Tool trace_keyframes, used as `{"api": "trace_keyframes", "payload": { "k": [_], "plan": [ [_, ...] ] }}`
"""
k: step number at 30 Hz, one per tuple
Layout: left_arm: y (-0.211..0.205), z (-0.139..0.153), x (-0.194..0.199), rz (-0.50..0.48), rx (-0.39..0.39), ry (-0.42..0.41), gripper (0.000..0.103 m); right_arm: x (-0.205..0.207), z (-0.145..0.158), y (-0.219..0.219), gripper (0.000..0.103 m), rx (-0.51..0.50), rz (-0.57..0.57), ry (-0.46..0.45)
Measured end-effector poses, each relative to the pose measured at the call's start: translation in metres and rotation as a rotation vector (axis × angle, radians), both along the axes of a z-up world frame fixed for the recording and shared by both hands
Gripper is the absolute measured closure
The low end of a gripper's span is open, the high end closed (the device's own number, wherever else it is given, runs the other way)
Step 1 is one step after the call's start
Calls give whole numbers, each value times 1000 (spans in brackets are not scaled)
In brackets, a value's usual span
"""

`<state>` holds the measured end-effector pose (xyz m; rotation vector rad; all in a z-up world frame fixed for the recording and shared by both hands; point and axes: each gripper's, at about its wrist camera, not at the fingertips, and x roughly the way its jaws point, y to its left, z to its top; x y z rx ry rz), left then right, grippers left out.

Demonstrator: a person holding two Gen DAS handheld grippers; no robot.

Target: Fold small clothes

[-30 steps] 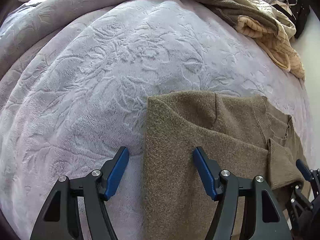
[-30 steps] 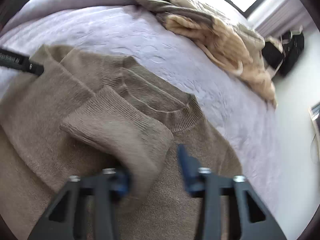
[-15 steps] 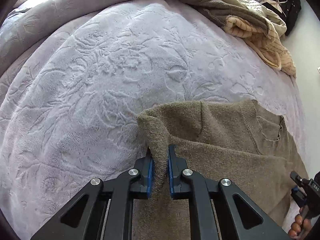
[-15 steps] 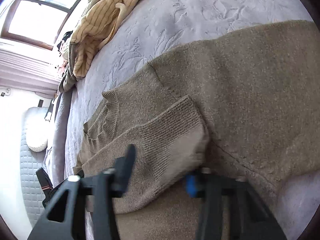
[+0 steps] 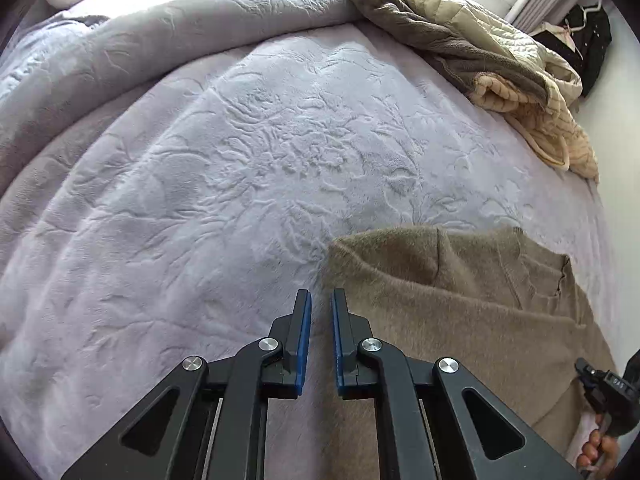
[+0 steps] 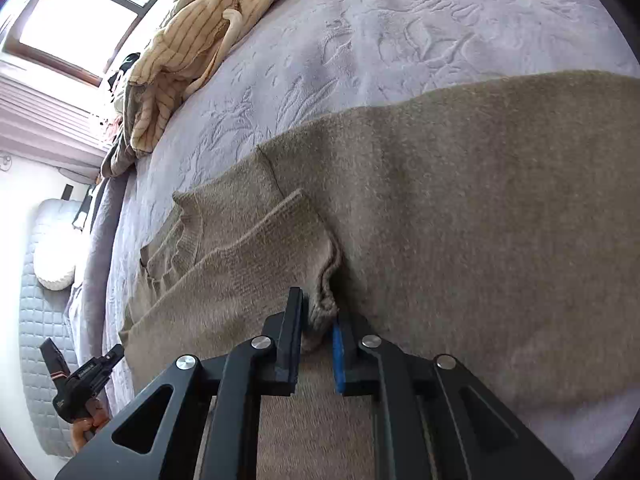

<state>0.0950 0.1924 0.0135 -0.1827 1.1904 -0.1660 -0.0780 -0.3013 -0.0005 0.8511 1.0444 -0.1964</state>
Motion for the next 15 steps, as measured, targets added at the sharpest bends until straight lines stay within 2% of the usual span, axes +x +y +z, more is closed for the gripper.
{"api": "trace_keyframes", "payload": {
  "k": [3,8,12,15],
  "plan": [
    [-1,16,-27,-67,-9,-10,92,-14,14,9,86,-11,32,10],
    [-30,28,-58,-207,-31,-25,92,-9,40,42,86,-33,142,-49],
    [-51,2,-70,-232,26,19,92,12,37,63,86,-75,211,-53],
    [-48,-19,-76,-199,50,32,92,23,19,67,87,-137,218,8]
  ]
}}
